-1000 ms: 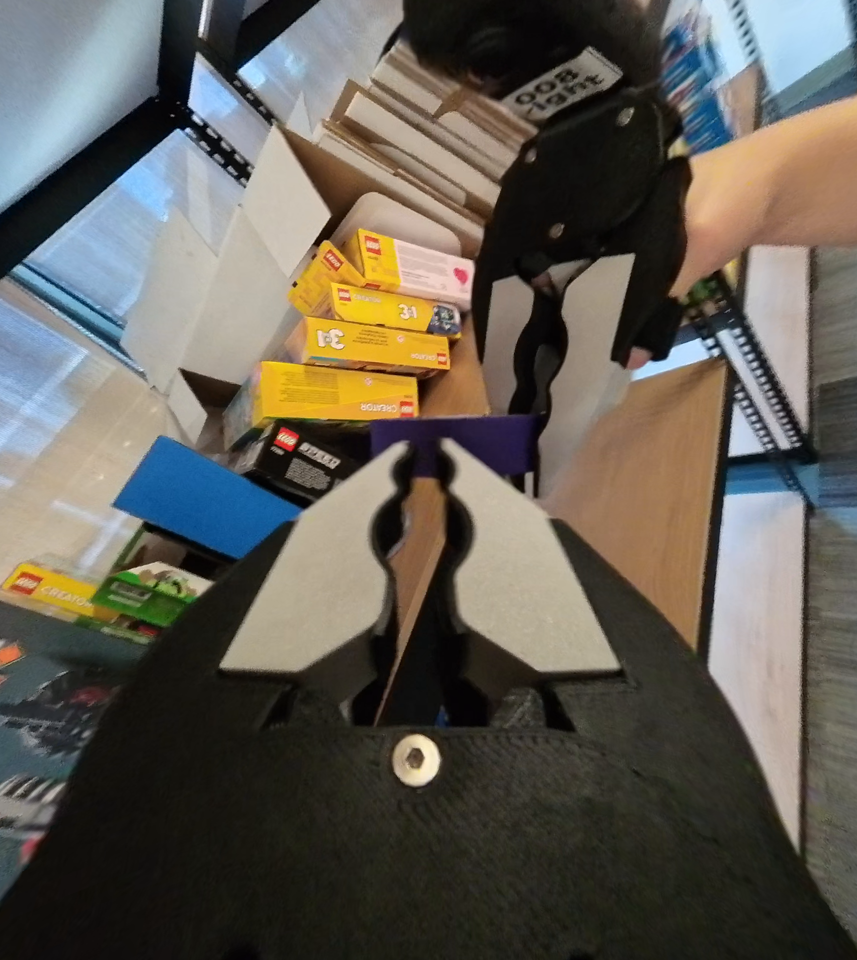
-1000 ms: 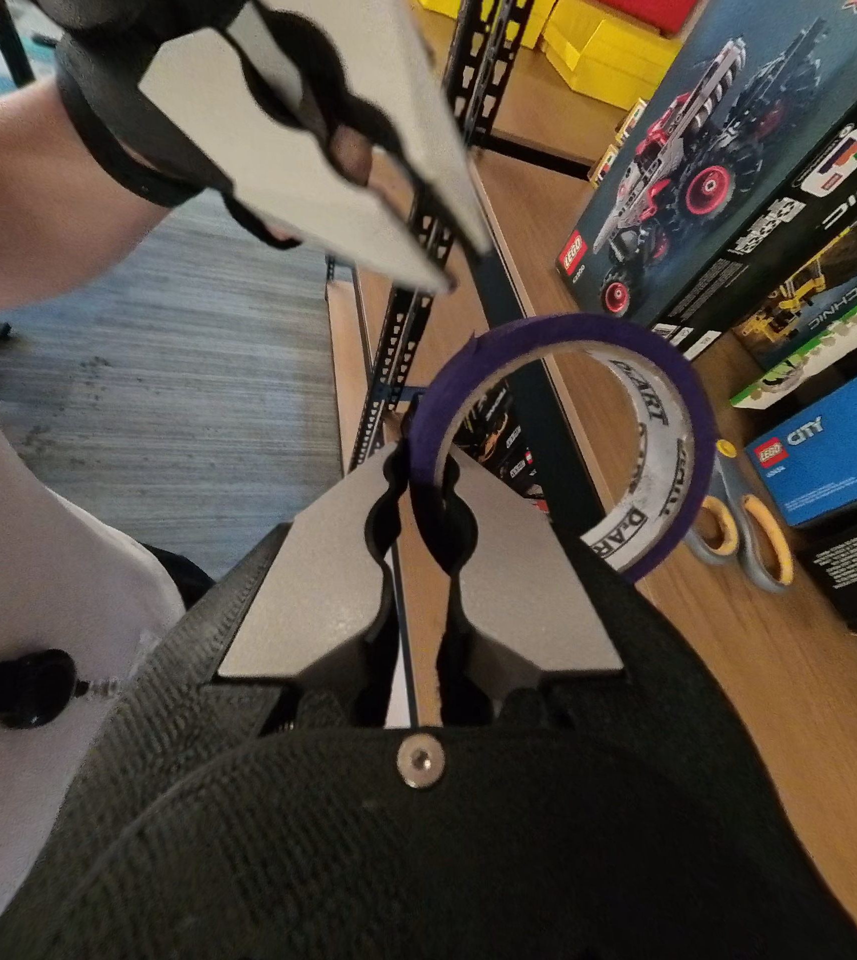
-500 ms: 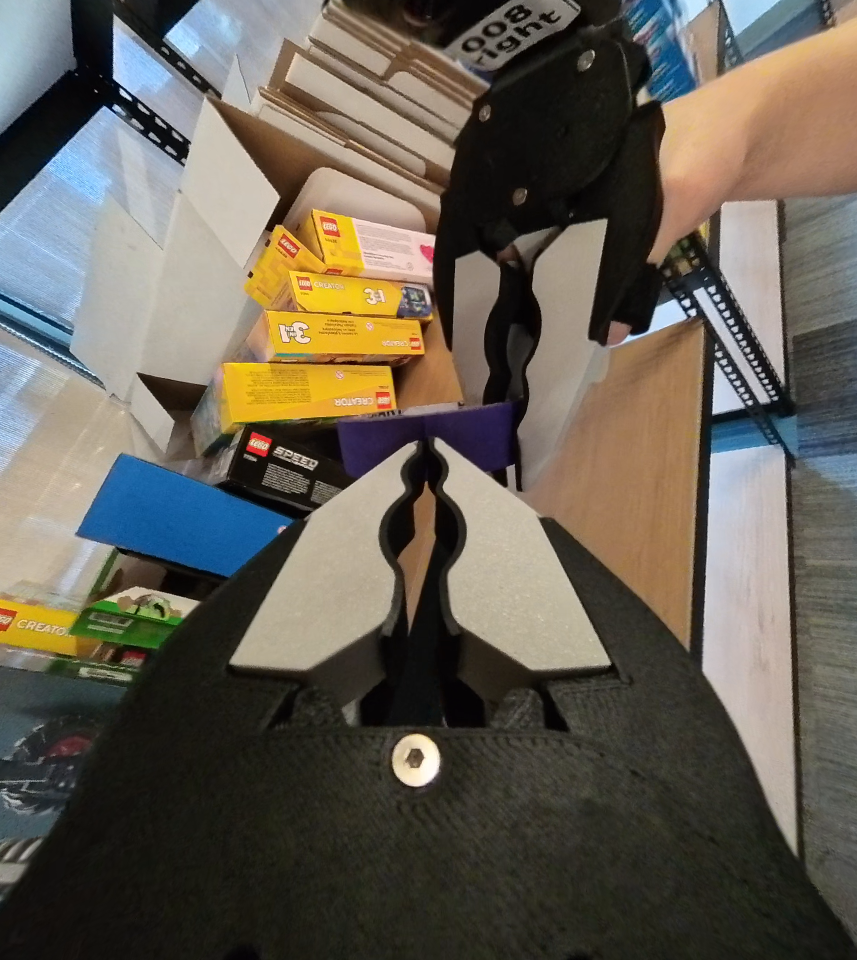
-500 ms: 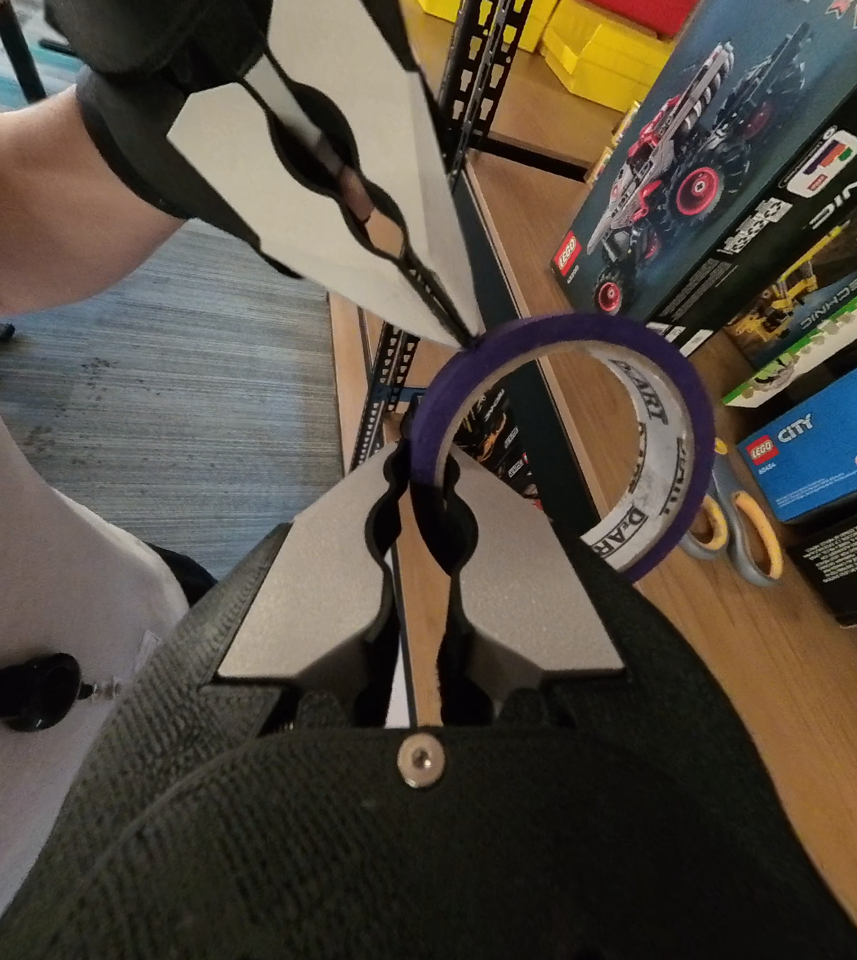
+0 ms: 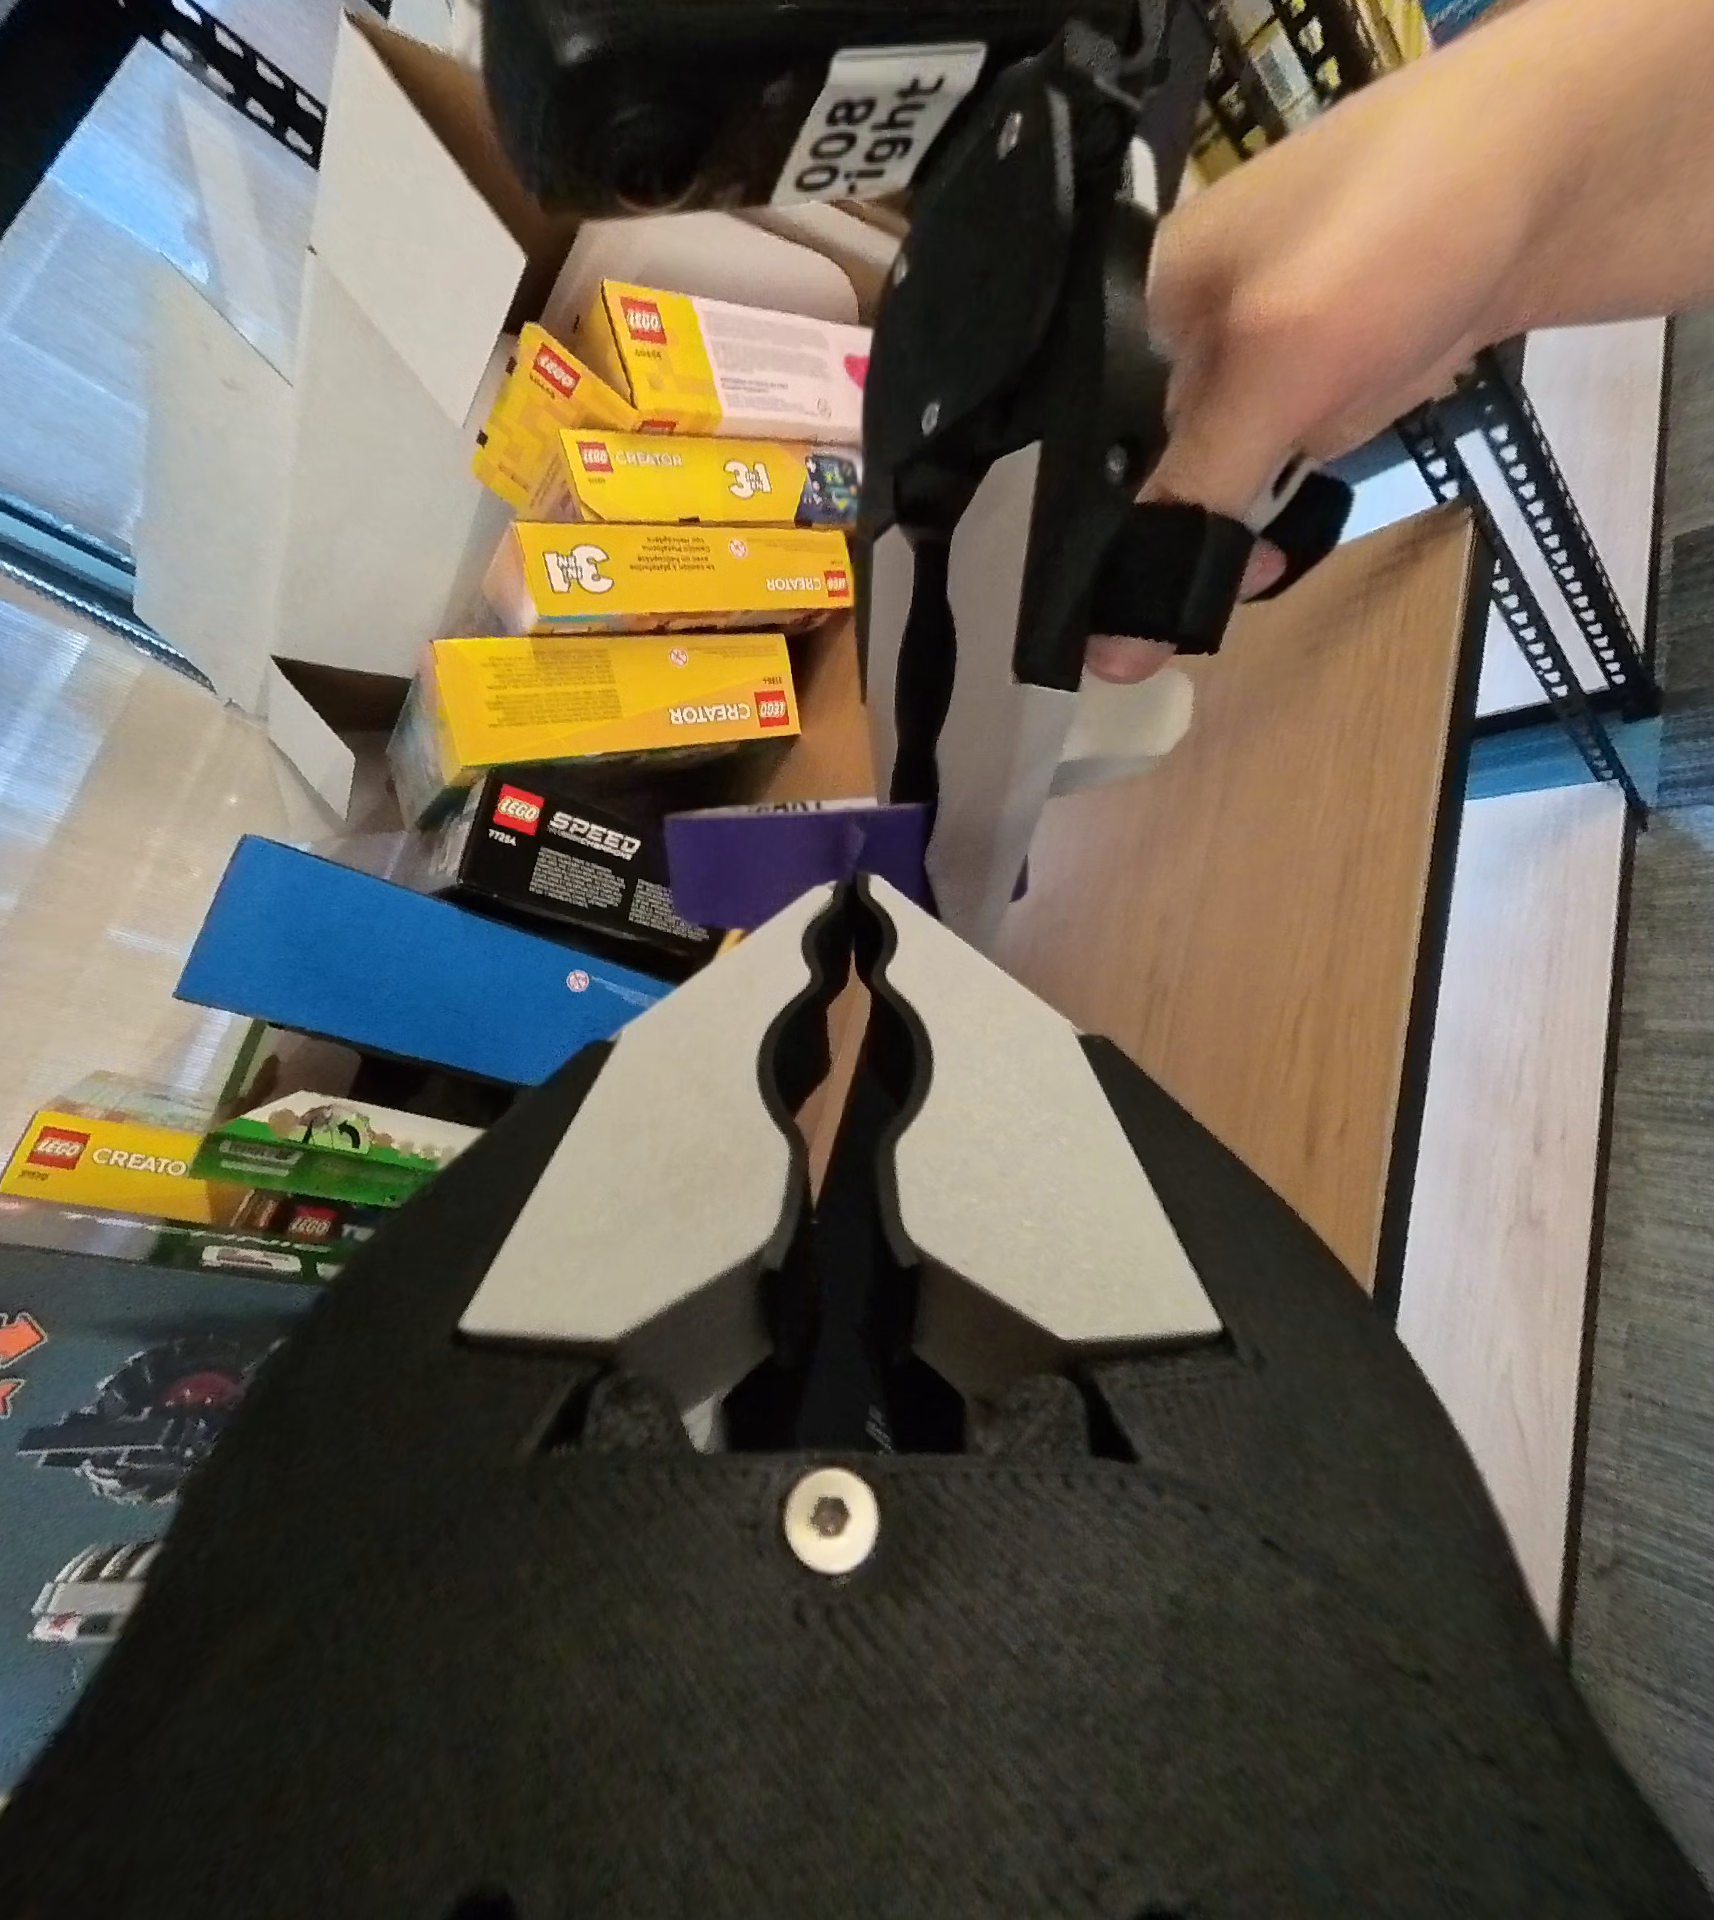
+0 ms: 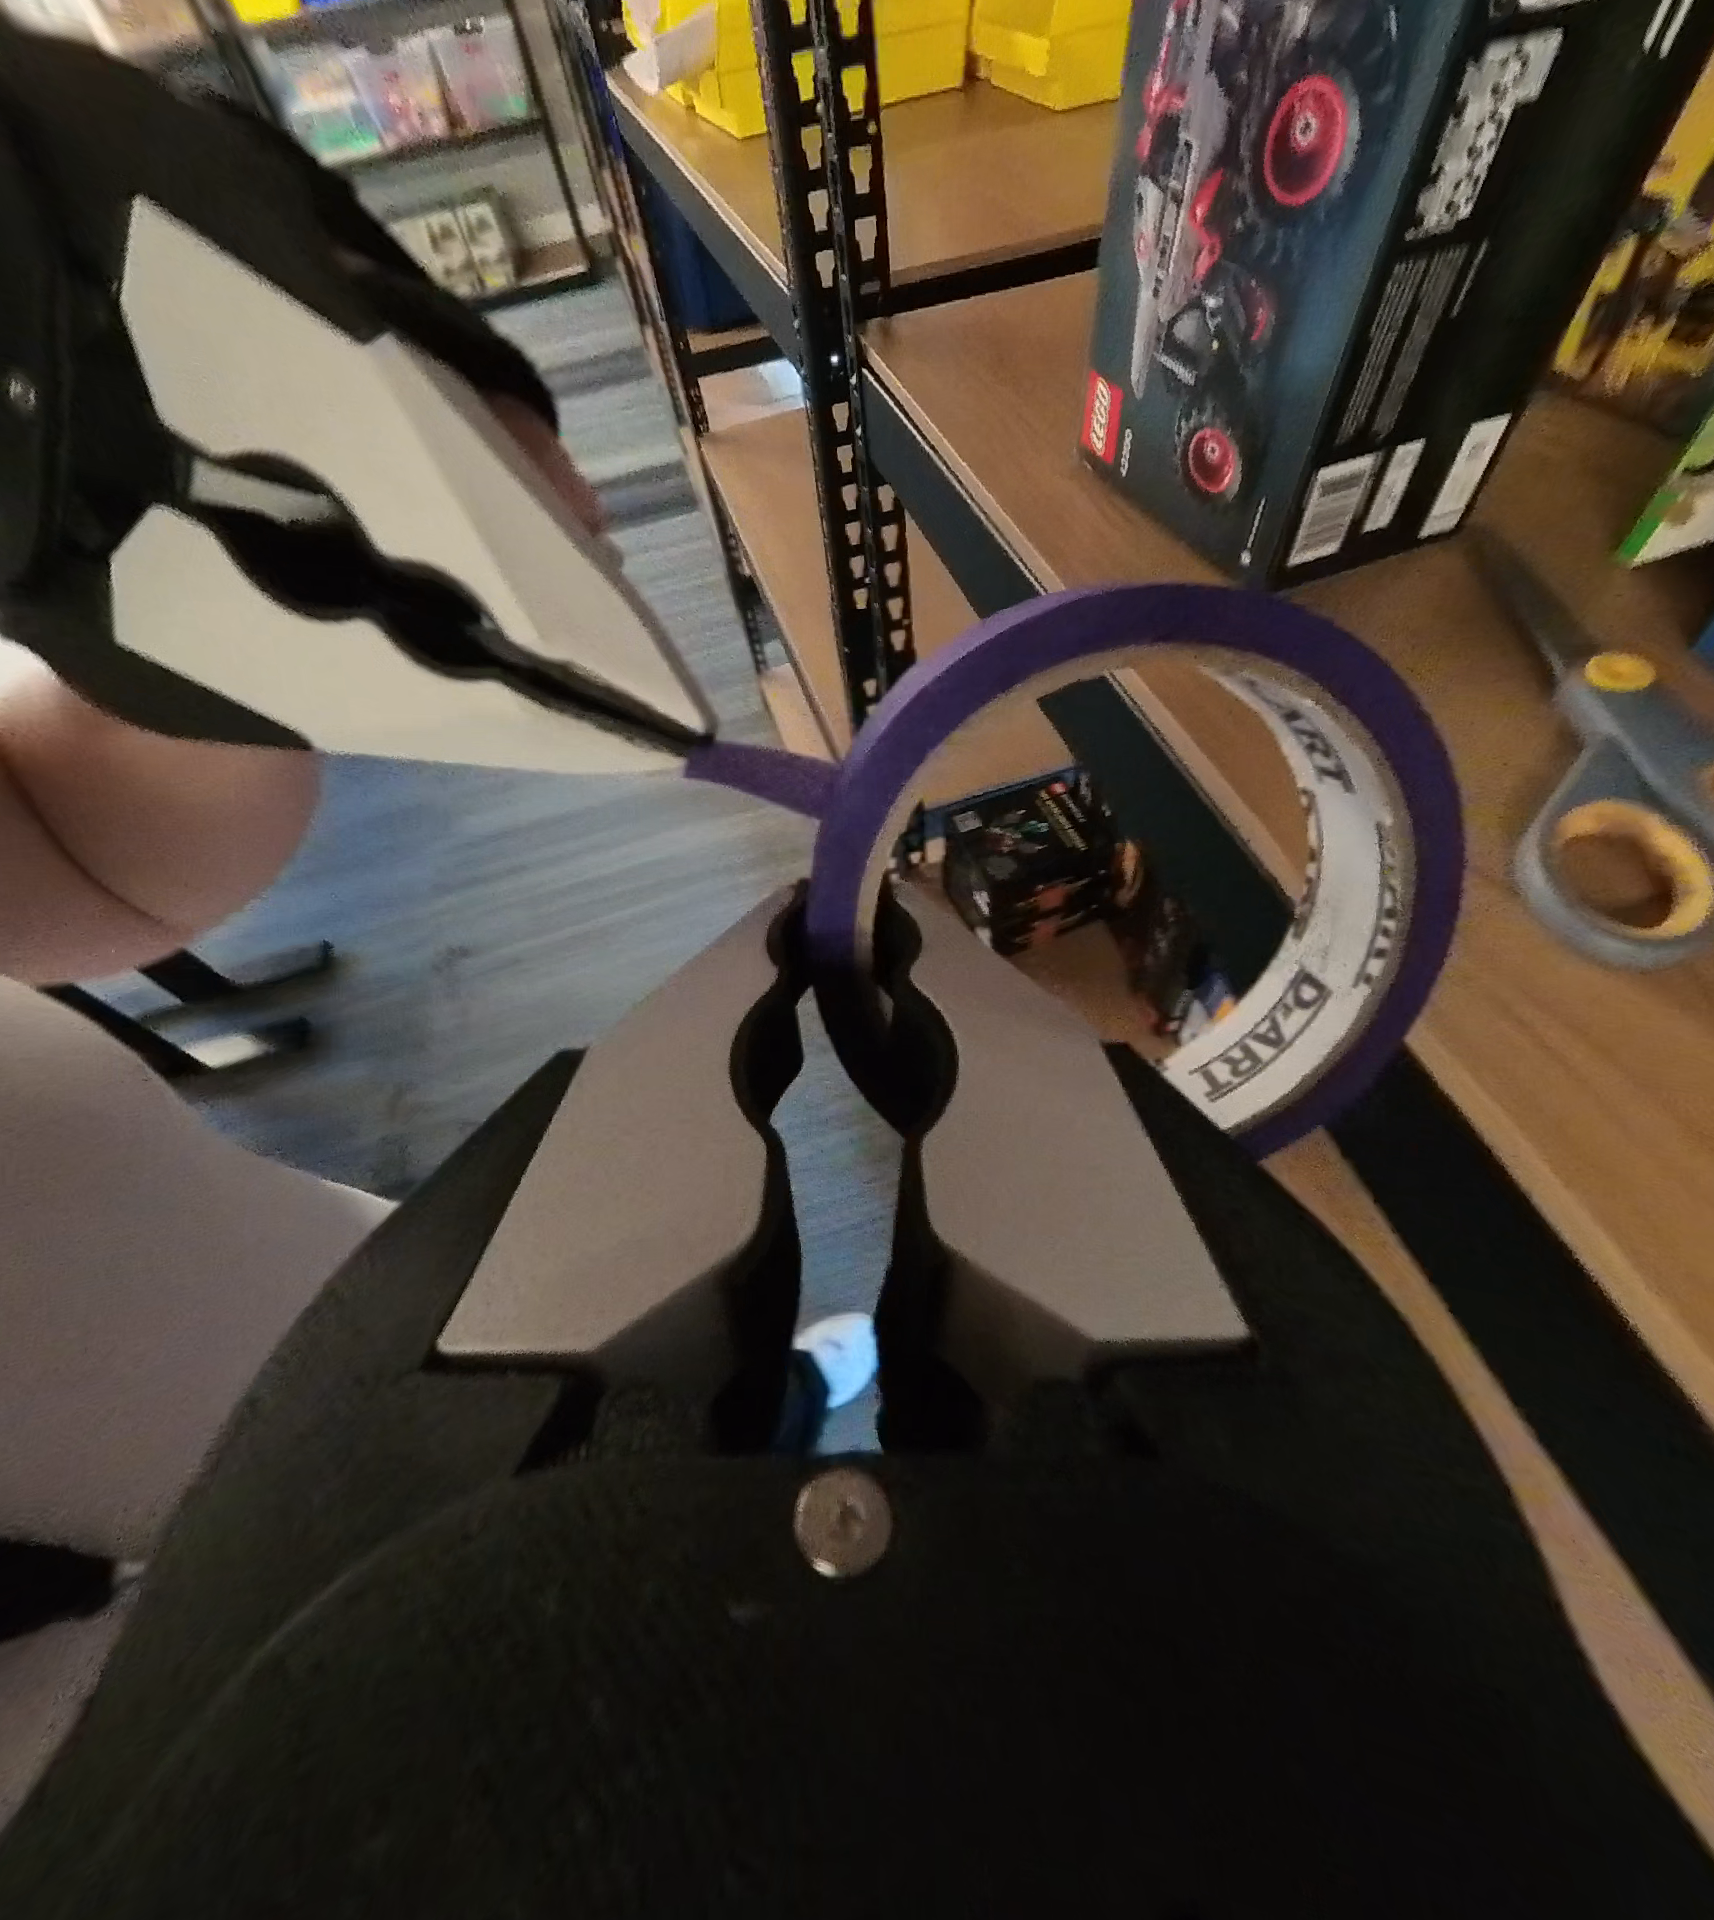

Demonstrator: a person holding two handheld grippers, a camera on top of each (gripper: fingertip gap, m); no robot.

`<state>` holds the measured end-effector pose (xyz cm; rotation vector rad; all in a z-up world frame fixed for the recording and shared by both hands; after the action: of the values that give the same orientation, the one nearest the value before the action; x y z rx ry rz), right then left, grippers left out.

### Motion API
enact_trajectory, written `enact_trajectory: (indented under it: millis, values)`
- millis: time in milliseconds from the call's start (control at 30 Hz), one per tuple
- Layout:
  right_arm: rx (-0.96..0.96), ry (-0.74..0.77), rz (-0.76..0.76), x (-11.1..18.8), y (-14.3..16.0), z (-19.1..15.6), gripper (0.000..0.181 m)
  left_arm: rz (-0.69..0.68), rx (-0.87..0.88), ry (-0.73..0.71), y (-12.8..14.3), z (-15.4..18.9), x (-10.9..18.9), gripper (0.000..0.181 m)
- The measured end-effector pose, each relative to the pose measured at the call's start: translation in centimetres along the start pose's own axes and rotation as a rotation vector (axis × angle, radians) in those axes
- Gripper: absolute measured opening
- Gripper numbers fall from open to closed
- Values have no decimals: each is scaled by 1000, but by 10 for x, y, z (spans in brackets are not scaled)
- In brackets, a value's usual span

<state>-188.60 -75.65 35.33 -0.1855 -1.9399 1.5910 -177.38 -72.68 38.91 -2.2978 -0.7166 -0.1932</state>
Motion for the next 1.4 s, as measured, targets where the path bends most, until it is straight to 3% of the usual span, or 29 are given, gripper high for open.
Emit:
enact_trajectory:
  millis: [167, 267, 467, 567, 667, 767, 933, 1033, 1233, 1400]
  values:
    - [-136, -9, -16, -14, -1, 10, 9, -51, 35, 16, 6, -2, 3, 0]
    - [-188, -101, 33, -25, -9, 11, 9, -78, 42, -8, 8, -11, 10, 0]
    - [-82, -317, 199, -53, -28, -4, 27, -221, 131, 74, 14, -63, 30, 0]
    - [-120, -411, 247, -66, -37, -9, 23, -314, 160, 136, 18, -85, 39, 0]
    - [-77, -453, 268, -78, -42, -15, 23, -399, 120, 103, 19, -108, 55, 0]
    - [-28, -523, 341, -85, -55, -25, 11, -397, 130, 106, 16, -127, 71, 0]
    - [35, -459, 507, -91, -94, -25, 12, -388, 76, 83, 17, -169, 87, 0]
    - [41, -393, 504, -93, -124, -13, 10, -363, 69, 105, 19, -201, 87, 0]
    - [-212, -327, 418, -103, -178, 2, 9, -372, 69, 161, 42, -266, 72, 0]
    - [-440, -270, 468, -117, -183, 19, 10, -339, 30, 179, 47, -289, 68, 0]
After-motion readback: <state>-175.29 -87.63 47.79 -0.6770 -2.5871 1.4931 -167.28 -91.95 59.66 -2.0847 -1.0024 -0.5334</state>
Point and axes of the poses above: each gripper's, where its closed fingertips meet, x back along the fingers, y out of its underside, z = x × y across the jaws, the point moved 7 cm from there along x, back along the fingers, and after that the axes turned 5 degrees about y, right-handed, at the moved point
